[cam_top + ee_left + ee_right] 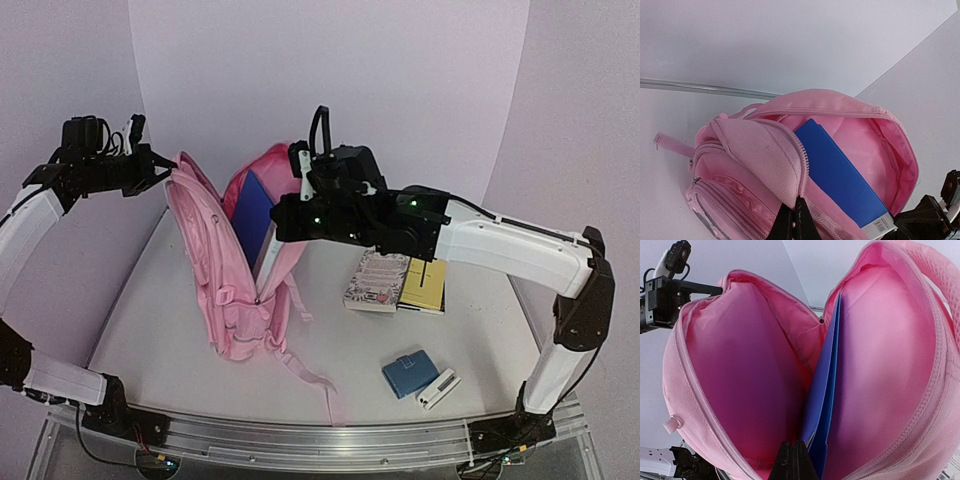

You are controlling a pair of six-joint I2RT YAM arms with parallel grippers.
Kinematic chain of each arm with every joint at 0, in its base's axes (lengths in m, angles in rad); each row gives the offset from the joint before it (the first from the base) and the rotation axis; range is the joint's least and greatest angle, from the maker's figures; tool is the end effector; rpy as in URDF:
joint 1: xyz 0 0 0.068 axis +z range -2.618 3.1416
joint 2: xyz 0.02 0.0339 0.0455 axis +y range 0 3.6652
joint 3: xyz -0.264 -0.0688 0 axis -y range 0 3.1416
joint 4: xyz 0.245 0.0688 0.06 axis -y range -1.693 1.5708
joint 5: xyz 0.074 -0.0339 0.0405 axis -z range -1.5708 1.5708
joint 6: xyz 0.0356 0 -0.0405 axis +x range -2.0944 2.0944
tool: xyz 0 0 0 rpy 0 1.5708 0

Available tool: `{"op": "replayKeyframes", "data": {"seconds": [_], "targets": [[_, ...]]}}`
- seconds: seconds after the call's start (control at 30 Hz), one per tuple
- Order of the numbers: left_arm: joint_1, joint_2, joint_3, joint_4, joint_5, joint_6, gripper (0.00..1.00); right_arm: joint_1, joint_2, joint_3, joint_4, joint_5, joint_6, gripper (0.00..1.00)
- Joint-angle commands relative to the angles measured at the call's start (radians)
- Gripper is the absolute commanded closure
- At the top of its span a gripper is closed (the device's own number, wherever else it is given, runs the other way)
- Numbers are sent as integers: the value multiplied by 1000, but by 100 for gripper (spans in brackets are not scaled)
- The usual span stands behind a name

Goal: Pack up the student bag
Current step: Place the files in the student bag.

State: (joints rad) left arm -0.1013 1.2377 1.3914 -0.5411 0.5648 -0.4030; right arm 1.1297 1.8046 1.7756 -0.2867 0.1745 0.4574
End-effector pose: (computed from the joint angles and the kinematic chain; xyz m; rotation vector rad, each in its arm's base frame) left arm 0.2597 -0.0455 0.4205 0.0833 1.9964 -0.8799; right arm 0.1898 0.3875 0.3893 -0.5357 1.9149 0.9044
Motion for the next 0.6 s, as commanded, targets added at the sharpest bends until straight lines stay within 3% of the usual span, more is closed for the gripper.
{"op": "replayKeyframes", "data": {"seconds": [0.0,0.23,0.4,0.57], "targets": [[2,-30,-7,-7,-7,-8,100,27,11,-41,-95,34,70,100],[2,-40,-22,13,42,25,100,30,18,-15,-96,78,90,100],[2,-45,-28,13,68,57,100,30,-18,24,-87,73,37,68],[2,-37,-12,-1,107,105,100,30,-81,32,-85,40,9,56]]}}
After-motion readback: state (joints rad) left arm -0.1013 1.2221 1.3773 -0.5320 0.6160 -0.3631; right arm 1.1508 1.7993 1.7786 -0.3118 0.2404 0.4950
